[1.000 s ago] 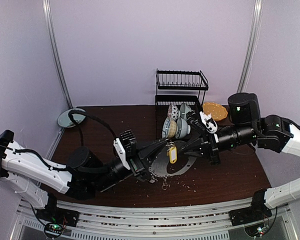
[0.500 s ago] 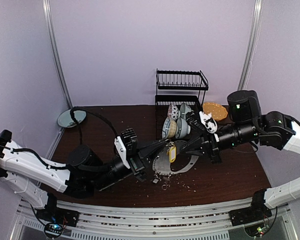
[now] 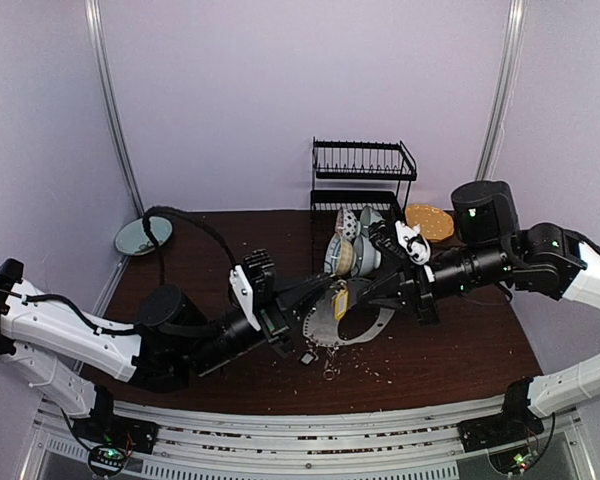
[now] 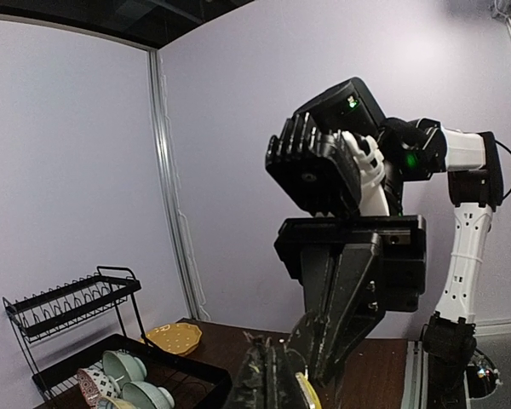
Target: Put the keys on the keyring
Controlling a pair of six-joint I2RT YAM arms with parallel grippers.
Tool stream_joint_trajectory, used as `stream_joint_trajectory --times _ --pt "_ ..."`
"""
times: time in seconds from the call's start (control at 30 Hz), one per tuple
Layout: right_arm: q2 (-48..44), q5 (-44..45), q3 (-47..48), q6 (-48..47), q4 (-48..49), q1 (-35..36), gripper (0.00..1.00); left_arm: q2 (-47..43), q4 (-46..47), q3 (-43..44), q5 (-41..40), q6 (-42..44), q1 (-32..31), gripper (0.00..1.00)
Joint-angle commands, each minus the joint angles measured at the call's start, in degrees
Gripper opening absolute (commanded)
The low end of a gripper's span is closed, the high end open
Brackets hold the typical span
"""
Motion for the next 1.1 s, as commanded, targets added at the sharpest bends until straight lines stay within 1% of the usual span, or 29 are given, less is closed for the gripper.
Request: stream_joint_trajectory --times 0.0,0.27,0.43,0.8,0.87,1.0,1.07 --pt "0.6 -1.0 0.2 0.2 4.6 0.2 0.0 0.6 0.1 0.1 3.5 -3.4 1.2 0.0" --pt "1.0 0.0 0.7 0.9 3.5 0.2 0.0 2.0 1.3 -1.2 3.0 -4.5 1.4 0.0" --pt "0.9 1.6 3.1 -0.3 -0.8 0.2 0.0 1.3 -1.9 -1.5 3.1 -4.9 1.6 0.0" --pt "2.2 0.5 6.7 -3.4 -6.7 0.3 0.0 0.6 -3.6 -2.0 4.5 -5.5 2.4 0.0" --pt "2.0 0.0 6.7 -3.8 -7.0 0.3 0.0 0.8 -3.4 -2.0 4.9 -5.7 2.4 0.0" --pt "2.1 -0.9 6.3 -3.8 -6.8 0.3 0.0 0.8 0.2 -2.5 6.6 -5.9 2.4 0.0" --pt "1.8 -1.3 5.7 -3.2 -6.0 0.3 0.0 0.9 -0.1 -2.1 6.7 -5.8 2.5 0.0"
